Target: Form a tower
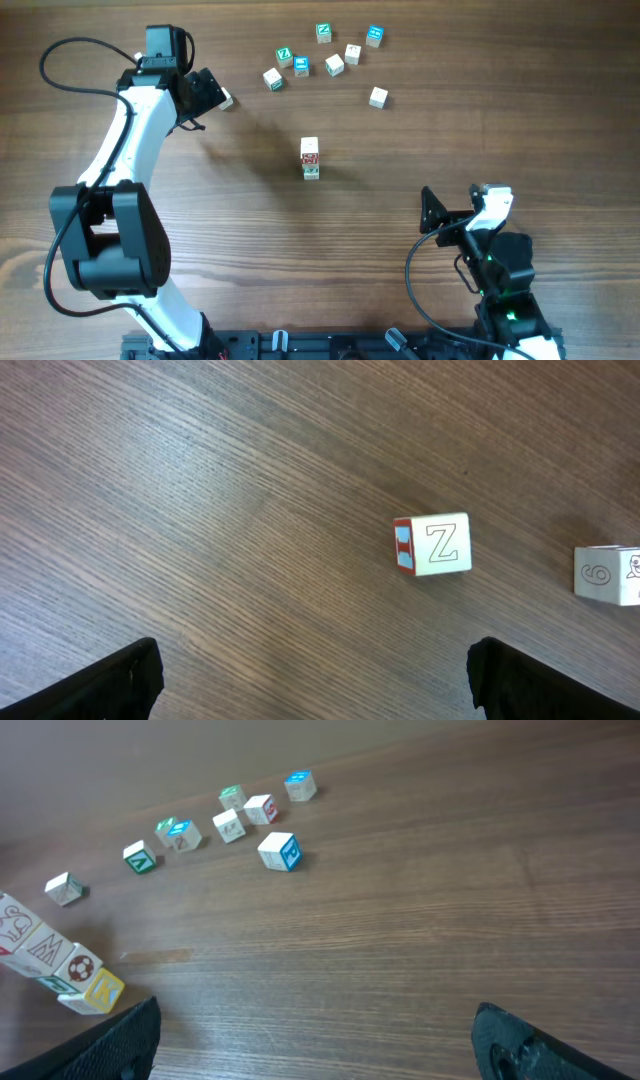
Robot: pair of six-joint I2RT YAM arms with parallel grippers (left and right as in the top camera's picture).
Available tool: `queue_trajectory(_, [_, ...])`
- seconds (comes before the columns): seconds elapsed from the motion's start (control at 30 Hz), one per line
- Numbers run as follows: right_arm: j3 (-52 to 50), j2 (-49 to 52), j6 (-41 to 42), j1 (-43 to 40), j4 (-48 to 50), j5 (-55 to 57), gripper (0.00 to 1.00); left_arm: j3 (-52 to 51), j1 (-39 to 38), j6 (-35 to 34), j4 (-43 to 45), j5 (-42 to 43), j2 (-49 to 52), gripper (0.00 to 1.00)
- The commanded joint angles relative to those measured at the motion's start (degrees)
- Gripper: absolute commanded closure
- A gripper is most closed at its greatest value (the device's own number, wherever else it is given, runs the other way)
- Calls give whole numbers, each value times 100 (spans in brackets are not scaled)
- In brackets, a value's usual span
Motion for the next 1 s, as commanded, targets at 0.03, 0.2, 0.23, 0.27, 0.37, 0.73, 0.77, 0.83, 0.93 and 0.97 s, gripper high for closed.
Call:
queue_trajectory(0.03, [-9,-925,-337,-164,-487,-74,0,-35,-2,26,9,-37,70,0])
queue_trajectory(0.2, [-9,-2037,-721,-197,-1207,-131,0,-37,-2,26,9,-37,70,0])
queue_trajectory(0.23, [-7,-2201,-813,-238,-1241,-144,0,-35,-2,26,9,-37,70,0])
queue_trajectory(0.27, [-7,-2358,-999,-297,-1237,-197,0,-35,-2,26,9,-37,70,0])
queue_trajectory(0.37, [-7,-2868,-1429,-415,-1237,-203,0,-37,0,26,9,-37,70,0])
queue_trajectory(0.73, [-7,-3012,-1722,-476,-1220,-306,0,-37,-2,26,9,-37,70,0])
queue_trajectory(0.77, [-7,-3005,-1722,-479,-1220,-304,0,-37,-2,26,9,-37,70,0])
queue_trajectory(0.83, [-7,-2988,-1722,-476,-1220,-304,0,-35,-2,26,9,-37,70,0])
queue_trajectory(0.93, [-7,-2975,-1725,-479,-1220,-304,0,-35,-2,26,9,-37,70,0])
queue_trajectory(0.97, [-7,-2975,-1722,-479,-1220,-304,0,-35,-2,26,9,-37,70,0])
